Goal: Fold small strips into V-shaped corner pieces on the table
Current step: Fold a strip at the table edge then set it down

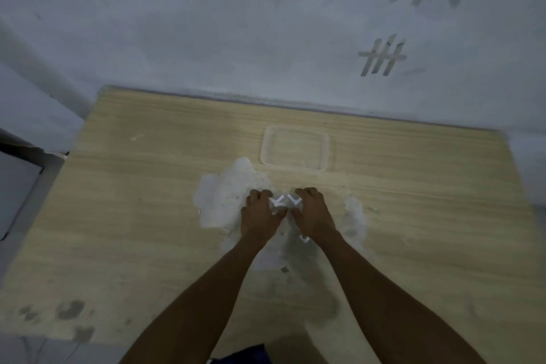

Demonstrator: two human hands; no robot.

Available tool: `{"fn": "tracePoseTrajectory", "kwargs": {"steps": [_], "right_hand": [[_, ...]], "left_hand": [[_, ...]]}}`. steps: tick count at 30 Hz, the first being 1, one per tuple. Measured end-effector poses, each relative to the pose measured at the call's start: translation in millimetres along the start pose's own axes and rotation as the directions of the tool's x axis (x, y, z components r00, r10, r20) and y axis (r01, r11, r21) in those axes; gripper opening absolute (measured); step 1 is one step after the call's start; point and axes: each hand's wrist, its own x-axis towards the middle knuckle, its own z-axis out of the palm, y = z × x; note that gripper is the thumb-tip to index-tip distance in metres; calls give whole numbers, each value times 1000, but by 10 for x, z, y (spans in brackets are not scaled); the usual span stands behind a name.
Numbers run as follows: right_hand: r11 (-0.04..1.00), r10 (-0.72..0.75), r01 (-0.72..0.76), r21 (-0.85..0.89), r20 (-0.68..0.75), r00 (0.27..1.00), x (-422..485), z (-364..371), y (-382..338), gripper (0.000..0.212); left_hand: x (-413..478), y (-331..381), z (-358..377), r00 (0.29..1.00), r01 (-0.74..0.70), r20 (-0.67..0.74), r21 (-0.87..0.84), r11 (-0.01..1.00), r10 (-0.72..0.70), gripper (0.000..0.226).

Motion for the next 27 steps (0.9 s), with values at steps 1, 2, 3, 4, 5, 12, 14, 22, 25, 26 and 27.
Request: {"fn": "tracePoseTrajectory", "kwargs": {"steps": [1, 2, 3, 4, 5, 12, 14, 22, 25, 26, 27], "right_hand": [[1000, 12, -12, -1, -9, 1000, 24, 21, -16, 47], [999, 31, -30, 11, -25, 999, 43, 36, -29, 45], [999, 49, -48, 27, -42, 998, 60, 45, -42, 42], [997, 69, -66, 41, -53, 996, 79, 62, -49, 40], [996, 77, -75, 44, -56, 995, 88, 72, -65, 38], [992, 116, -112, 61, -75, 990, 141, 108, -29, 29], [992, 119, -114, 62, -74, 990, 135, 99, -18, 34], [988, 149, -143, 64, -83, 985, 106, 66, 41, 44], [989, 139, -135, 55, -86, 986, 96, 63, 67, 45], [989, 139, -135, 53, -88, 986, 93, 58, 72, 45], [989, 140, -136, 53, -89, 986, 94, 53, 73, 45]], "left_hand": [[45, 4, -12, 1000, 2, 3, -20, 1000, -2, 50], [80, 14, -24, 1000, 10, 9, -50, 999, -9, 48], [108, 20, -30, 1000, 15, 18, -75, 997, -14, 45], [144, 13, -21, 1000, 9, 30, -88, 996, -6, 41], [160, 1, -20, 999, -8, 40, -86, 996, 12, 36], [240, -100, -8, 992, -108, 51, -98, 989, 114, 23], [240, -101, -22, 984, -145, 94, -92, 985, 154, 18], [229, -68, -86, 976, -89, 189, -122, 989, 112, 43], [215, -58, -124, 978, -138, 142, -119, 983, 155, 16], [212, -59, -126, 980, -142, 125, -119, 983, 157, 14], [211, -64, -130, 982, -137, 113, -126, 983, 151, 17]]}}
